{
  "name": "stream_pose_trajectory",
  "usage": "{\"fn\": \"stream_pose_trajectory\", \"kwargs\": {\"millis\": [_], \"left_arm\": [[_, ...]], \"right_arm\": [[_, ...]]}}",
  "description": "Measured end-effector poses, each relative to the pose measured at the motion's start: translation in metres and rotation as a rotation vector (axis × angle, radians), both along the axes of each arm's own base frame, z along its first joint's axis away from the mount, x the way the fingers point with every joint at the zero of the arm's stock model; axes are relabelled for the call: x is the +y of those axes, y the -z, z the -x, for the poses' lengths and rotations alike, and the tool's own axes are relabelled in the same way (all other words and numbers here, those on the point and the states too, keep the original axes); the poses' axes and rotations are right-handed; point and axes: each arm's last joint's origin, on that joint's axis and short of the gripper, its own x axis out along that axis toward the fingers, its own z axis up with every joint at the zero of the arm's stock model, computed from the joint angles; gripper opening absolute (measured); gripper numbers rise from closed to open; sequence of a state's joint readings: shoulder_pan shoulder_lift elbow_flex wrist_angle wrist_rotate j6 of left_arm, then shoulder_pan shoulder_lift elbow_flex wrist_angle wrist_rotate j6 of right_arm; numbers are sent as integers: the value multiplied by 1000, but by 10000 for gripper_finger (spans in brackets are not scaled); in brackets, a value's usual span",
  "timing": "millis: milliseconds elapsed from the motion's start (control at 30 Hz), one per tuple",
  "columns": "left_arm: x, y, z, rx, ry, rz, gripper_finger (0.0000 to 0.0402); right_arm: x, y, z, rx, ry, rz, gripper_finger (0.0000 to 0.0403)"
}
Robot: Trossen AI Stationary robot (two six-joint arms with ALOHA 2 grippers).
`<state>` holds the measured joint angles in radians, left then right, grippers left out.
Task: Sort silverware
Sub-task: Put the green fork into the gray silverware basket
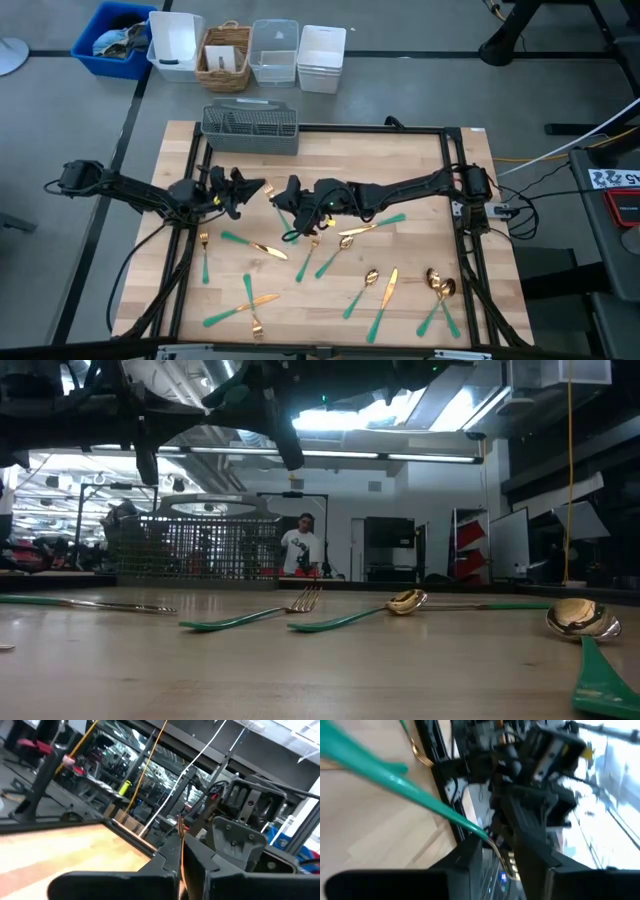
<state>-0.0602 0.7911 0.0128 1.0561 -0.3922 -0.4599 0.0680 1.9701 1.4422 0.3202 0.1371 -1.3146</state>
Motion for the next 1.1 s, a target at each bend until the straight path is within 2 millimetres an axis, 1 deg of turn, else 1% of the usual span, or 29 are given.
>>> {"fn": "stream_pose_trajectory", "kwargs": {"millis": [133,300,433,533,667,833,933,1100], "left_arm": [[2,-1,0,-6,-14,-7,0],[7,-3,2,-13,-59,-46,0],[11,-9,6,-48,-111,-107,0],[14,-14,10,-61,-158,-164,0],[19,-21,18,-83,-245,-258,0],[26,-34,30,-77,-441,-371,0],[31,-47,35,5,-592,-442,0],[39,-76,38,239,-804,-549,0]], "right_arm": [[8,-3,1,-37,163,-42,120],[16,-6,5,-56,360,0,116],[11,-8,10,-35,508,41,115],[6,-17,21,9,578,23,115],[-2,-33,41,62,629,-100,115],[-15,-50,69,120,704,-291,115],[-25,-54,87,182,767,-390,115],[-36,-53,110,311,846,-567,115]]}}
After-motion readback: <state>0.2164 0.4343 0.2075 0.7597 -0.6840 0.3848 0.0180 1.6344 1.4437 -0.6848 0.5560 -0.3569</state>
